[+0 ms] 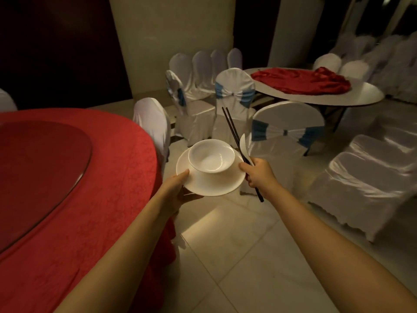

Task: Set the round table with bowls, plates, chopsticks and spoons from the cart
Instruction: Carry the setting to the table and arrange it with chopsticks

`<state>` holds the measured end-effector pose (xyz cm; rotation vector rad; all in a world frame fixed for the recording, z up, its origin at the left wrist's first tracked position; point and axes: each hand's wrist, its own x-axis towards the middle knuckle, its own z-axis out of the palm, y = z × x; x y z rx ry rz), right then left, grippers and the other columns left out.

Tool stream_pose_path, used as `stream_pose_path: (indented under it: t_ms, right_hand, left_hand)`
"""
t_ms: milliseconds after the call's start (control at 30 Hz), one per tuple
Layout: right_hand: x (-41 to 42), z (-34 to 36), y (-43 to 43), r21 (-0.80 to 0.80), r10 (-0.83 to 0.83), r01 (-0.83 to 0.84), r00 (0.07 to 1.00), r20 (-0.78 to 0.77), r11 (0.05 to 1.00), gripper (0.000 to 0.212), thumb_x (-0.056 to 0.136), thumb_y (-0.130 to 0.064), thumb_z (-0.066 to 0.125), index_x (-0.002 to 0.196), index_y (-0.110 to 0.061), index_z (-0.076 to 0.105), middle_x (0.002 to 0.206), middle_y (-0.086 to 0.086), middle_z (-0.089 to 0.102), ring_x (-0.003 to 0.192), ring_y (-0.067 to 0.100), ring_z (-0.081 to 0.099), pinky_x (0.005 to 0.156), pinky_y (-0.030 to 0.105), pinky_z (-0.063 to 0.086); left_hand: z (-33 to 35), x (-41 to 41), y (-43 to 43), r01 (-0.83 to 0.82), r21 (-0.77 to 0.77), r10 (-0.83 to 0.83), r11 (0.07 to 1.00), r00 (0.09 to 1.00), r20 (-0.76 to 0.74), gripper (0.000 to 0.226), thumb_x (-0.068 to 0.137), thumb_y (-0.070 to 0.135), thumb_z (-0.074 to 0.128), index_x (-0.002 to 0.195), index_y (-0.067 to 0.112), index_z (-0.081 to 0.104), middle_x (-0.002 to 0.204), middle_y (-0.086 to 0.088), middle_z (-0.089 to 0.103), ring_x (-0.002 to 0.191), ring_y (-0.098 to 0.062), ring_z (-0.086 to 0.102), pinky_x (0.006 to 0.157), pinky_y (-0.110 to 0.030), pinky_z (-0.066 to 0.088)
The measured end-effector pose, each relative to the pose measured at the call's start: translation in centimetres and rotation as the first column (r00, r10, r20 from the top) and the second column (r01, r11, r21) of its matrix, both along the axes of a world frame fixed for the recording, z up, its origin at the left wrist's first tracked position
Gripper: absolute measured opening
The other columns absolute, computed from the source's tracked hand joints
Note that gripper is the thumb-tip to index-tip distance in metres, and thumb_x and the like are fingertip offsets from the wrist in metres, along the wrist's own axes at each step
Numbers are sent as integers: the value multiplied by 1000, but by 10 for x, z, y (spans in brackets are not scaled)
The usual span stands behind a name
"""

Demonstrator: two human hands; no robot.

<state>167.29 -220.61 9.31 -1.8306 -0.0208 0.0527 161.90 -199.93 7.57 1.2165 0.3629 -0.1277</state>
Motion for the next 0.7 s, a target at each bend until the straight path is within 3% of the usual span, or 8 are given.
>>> stream_pose_path:
  t_ms: [167, 500, 700]
  right_hand:
    - [78, -6, 34, 7, 110, -110, 994, -20, 994, 12, 88, -6, 51, 79, -11, 57, 55, 3, 37, 45, 12, 30, 36, 21, 24]
    - [254, -20, 119, 1, 275, -275, 961, -29, 961, 7, 86, -5, 51, 80, -5, 55, 51, 3, 33, 36, 8, 26, 36, 19, 21]
    - [349, -20, 175, 19, 359, -358, 932, -54, 933, 14, 88, -6, 51, 77, -11, 58, 52, 2, 35, 36, 8, 28, 34, 18, 23]
  left_hand:
    - [-2, 59, 28, -113, 1, 113, 994, 993, -26, 24, 95, 28, 47, 118, 19, 48, 98, -5, 62, 88, -22, 61, 63, -38, 53]
    - [-13, 197, 95, -288, -39, 285, 957, 956, -66, 32, 97, 26, 46, 127, 15, 47, 93, -8, 61, 80, -22, 61, 44, -28, 56]
    - [-12, 280, 143, -370, -29, 365, 929, 925, -103, 41, 97, 25, 47, 135, 11, 43, 94, -10, 60, 80, -24, 60, 44, -30, 57]
